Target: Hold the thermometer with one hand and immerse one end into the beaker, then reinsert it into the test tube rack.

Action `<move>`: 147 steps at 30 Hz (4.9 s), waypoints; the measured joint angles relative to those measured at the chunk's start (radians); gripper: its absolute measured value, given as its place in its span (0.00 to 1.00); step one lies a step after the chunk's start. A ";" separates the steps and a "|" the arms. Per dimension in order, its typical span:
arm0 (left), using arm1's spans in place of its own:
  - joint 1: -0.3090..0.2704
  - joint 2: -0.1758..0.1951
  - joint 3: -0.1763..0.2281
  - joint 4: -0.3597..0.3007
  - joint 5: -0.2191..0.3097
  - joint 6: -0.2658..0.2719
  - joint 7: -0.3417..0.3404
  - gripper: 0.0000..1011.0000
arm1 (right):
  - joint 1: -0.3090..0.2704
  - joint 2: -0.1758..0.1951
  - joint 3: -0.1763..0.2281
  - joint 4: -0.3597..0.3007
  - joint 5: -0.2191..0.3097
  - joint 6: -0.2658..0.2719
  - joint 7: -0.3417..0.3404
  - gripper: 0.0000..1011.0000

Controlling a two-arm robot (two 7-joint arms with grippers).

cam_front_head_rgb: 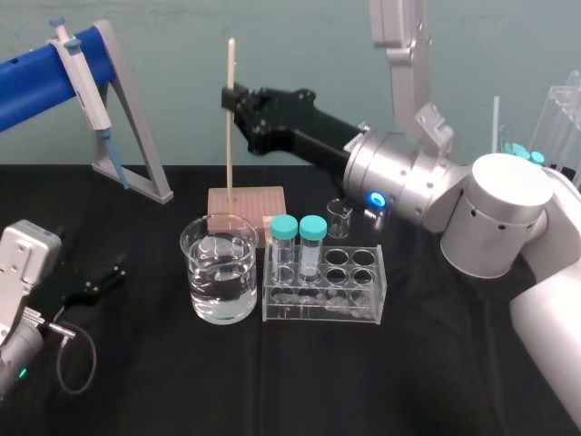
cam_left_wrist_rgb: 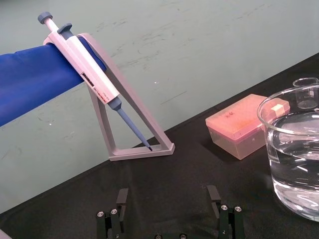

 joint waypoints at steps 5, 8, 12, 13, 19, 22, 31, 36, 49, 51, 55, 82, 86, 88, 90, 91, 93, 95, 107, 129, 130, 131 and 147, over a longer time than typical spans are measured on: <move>0.000 0.000 0.000 0.000 0.000 0.000 0.000 0.99 | 0.009 0.020 -0.033 0.059 0.005 -0.082 0.079 0.04; 0.000 0.000 0.000 0.000 0.000 0.000 0.000 0.99 | 0.019 0.029 -0.055 0.099 0.003 -0.130 0.116 0.04; 0.000 0.000 0.000 0.000 0.000 0.000 0.000 0.99 | 0.036 0.033 -0.083 0.152 -0.007 -0.179 0.143 0.04; 0.000 0.000 0.000 0.000 0.000 0.000 0.000 0.99 | 0.038 0.033 -0.087 0.162 -0.009 -0.186 0.144 0.04; 0.000 0.000 0.000 0.000 0.000 0.000 0.000 0.99 | 0.054 0.032 -0.114 0.214 -0.027 -0.228 0.144 0.04; 0.000 0.000 0.000 0.000 0.000 0.000 0.000 0.99 | 0.058 0.032 -0.126 0.229 -0.031 -0.242 0.142 0.04; 0.000 0.000 0.000 0.000 0.000 0.000 0.000 0.99 | 0.060 0.025 -0.143 0.256 -0.031 -0.250 0.124 0.04; 0.000 0.000 0.000 0.000 0.000 0.000 0.000 0.99 | 0.061 0.017 -0.144 0.267 -0.028 -0.244 0.109 0.04; 0.000 0.000 0.000 0.000 0.000 0.000 0.000 0.99 | 0.058 -0.014 -0.138 0.301 -0.025 -0.227 0.068 0.04; 0.000 0.000 0.000 0.000 0.000 0.000 0.000 0.99 | 0.058 -0.018 -0.137 0.309 -0.026 -0.230 0.067 0.04; 0.000 0.000 0.000 0.000 0.000 0.000 0.000 0.99 | 0.059 -0.023 -0.136 0.319 -0.026 -0.234 0.067 0.04; 0.000 0.000 0.000 0.000 0.000 0.000 0.000 0.99 | 0.052 -0.045 -0.136 0.367 -0.044 -0.230 0.066 0.04; 0.000 0.000 0.000 0.000 0.000 0.000 0.000 0.99 | 0.052 -0.046 -0.136 0.368 -0.046 -0.226 0.064 0.04; 0.000 0.000 0.000 0.000 0.000 0.000 0.000 0.99 | 0.052 -0.046 -0.136 0.368 -0.046 -0.226 0.064 0.04; 0.000 0.000 0.000 0.000 0.000 0.000 0.000 0.99 | 0.052 -0.046 -0.136 0.368 -0.046 -0.226 0.064 0.04; 0.000 0.000 0.000 0.000 0.000 0.000 0.000 0.99 | 0.052 -0.046 -0.136 0.368 -0.046 -0.226 0.064 0.04; 0.000 0.000 0.000 0.000 0.000 0.000 0.000 0.99 | 0.052 -0.046 -0.136 0.368 -0.046 -0.226 0.064 0.04; 0.000 0.000 0.000 0.000 0.000 0.000 0.000 0.99 | 0.052 -0.045 -0.136 0.368 -0.046 -0.226 0.064 0.04; 0.000 0.000 0.000 0.000 0.000 0.000 0.000 0.99 | 0.052 -0.045 -0.136 0.367 -0.046 -0.227 0.064 0.04; 0.000 0.000 0.000 0.000 0.000 0.000 0.000 0.99 | 0.052 -0.045 -0.136 0.367 -0.045 -0.228 0.065 0.04; 0.000 0.000 0.000 0.000 0.000 0.000 0.000 0.99 | 0.053 -0.045 -0.136 0.367 -0.045 -0.228 0.065 0.04; 0.000 0.000 0.000 0.000 0.000 0.000 0.000 0.99 | 0.052 -0.045 -0.136 0.366 -0.045 -0.228 0.065 0.04; 0.000 0.000 0.000 0.000 0.000 0.000 0.000 0.99 | 0.053 -0.045 -0.136 0.367 -0.045 -0.228 0.065 0.04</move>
